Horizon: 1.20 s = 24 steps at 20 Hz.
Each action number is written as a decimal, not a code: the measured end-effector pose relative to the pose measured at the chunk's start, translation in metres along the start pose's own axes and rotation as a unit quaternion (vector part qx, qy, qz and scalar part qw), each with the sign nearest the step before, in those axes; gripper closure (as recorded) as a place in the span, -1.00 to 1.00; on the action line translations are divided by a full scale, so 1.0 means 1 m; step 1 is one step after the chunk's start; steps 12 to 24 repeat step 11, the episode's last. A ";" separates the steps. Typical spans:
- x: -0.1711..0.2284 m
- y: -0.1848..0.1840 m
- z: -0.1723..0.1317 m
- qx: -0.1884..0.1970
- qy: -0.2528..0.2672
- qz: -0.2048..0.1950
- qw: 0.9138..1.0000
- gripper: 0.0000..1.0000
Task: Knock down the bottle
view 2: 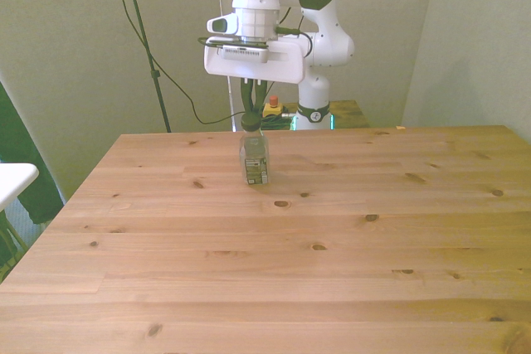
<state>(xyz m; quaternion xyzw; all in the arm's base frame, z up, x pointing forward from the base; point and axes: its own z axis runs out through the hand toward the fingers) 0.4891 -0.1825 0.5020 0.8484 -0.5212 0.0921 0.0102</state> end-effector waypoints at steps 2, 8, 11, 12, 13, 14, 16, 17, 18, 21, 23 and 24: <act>0.003 -0.024 0.005 -0.001 0.001 0.003 1.000 1.00; 0.020 -0.064 0.016 0.000 0.010 0.014 1.000 1.00; 0.029 -0.070 0.014 0.007 0.017 0.018 1.000 1.00; 0.029 -0.070 0.014 0.007 0.017 0.018 1.000 1.00; 0.029 -0.070 0.014 0.007 0.017 0.018 1.000 1.00; 0.029 -0.070 0.014 0.007 0.017 0.018 1.000 1.00; 0.029 -0.070 0.014 0.007 0.017 0.018 1.000 1.00; 0.029 -0.070 0.014 0.007 0.017 0.018 1.000 1.00; 0.029 -0.070 0.014 0.007 0.017 0.018 1.000 1.00; 0.029 -0.070 0.014 0.007 0.017 0.018 1.000 1.00; 0.029 -0.070 0.014 0.007 0.017 0.018 1.000 1.00; 0.029 -0.070 0.014 0.007 0.017 0.018 1.000 1.00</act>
